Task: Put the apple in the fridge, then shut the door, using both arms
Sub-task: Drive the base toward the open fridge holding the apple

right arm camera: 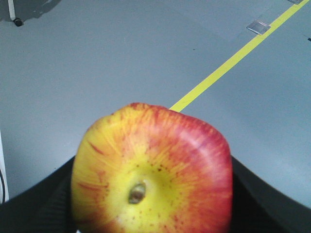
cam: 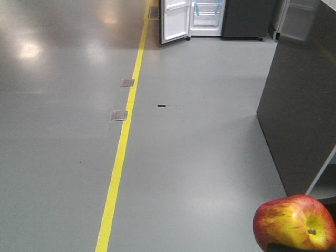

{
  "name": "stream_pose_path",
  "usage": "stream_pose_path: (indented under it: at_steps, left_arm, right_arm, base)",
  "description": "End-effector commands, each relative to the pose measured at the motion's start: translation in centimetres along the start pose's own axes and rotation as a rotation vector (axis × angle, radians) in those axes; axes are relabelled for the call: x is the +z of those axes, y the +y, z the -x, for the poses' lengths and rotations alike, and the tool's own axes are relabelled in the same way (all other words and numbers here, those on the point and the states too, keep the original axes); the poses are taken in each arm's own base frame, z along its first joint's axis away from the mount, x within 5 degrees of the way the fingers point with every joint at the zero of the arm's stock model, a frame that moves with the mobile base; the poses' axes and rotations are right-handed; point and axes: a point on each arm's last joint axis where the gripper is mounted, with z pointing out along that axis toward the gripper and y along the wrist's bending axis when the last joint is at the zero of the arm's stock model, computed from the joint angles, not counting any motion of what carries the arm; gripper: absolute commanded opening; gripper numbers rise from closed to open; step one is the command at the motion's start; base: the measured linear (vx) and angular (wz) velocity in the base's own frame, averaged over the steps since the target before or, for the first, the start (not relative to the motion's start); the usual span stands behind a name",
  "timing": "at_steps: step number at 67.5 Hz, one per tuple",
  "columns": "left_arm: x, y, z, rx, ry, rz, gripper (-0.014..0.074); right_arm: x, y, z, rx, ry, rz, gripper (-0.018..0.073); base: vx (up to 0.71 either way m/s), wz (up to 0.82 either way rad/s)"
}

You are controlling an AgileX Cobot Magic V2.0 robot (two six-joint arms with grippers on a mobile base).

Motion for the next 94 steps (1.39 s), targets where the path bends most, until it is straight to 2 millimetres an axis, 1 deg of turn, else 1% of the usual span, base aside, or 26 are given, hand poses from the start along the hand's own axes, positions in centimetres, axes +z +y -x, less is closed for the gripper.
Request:
stream_pose_path:
  at_steps: [1, 49, 94]
  left_arm:
    - [-0.09, -0.02, -0.19, -0.016, -0.061, -0.011, -0.0006]
    - [-0.09, -0.02, -0.19, -0.016, -0.061, -0.011, -0.0006]
    - [-0.09, -0.02, -0.19, -0.016, -0.061, -0.011, -0.0006]
  right_arm:
    - [-0.56, 0.05, 1.28, -0.001, -0.097, -0.001, 0.0344]
    - [-0.56, 0.05, 1.28, -0.001, -0.097, -0.001, 0.0344]
    - [-0.56, 0.05, 1.28, -0.001, -0.097, -0.001, 0.0344]
  base:
    - [0.07, 0.12]
    - [0.10, 0.05]
    - [0.17, -0.11]
